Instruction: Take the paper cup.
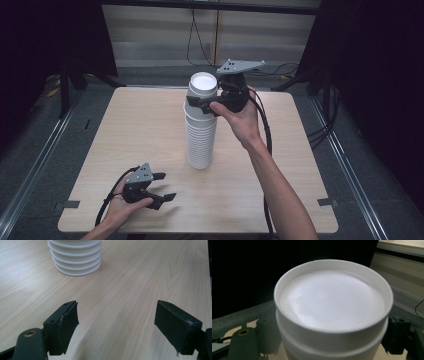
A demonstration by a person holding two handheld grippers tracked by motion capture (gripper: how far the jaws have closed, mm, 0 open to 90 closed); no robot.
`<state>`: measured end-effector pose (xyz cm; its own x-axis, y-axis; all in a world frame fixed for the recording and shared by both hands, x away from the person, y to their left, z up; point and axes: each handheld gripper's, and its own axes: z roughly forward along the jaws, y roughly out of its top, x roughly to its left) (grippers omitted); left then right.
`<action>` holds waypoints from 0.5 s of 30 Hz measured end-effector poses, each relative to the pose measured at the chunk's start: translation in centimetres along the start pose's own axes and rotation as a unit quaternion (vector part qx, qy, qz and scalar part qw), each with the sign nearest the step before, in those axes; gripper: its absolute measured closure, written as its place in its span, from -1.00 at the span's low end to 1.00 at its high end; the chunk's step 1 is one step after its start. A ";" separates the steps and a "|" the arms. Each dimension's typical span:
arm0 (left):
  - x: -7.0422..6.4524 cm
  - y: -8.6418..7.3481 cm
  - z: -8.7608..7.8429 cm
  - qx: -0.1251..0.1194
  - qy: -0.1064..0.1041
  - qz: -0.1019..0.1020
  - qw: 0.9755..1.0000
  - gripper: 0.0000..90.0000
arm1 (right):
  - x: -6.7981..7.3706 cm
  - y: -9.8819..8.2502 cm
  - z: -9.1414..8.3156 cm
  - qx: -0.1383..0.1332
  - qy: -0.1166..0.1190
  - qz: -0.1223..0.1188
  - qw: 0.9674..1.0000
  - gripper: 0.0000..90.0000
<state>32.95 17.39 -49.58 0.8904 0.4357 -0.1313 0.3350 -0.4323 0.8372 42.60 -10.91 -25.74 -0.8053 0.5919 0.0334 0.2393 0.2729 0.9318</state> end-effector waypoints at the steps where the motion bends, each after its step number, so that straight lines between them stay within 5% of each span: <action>1: 0.0 0.0 0.0 0.000 0.000 0.000 1.000 -0.58 | 0.0 0.0 0.0 -0.004 0.002 -0.001 1.000 -0.56; 15: -0.1 0.0 -0.1 0.000 0.000 0.000 1.000 -0.58 | 0.0 1.2 -1.0 -0.030 0.006 -0.001 1.000 -0.54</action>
<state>32.89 17.40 -49.53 0.8908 0.4351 -0.1310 0.3345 -0.4329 0.8371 42.36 -11.39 -24.24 -0.8121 0.5824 0.0363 0.2056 0.2273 0.9519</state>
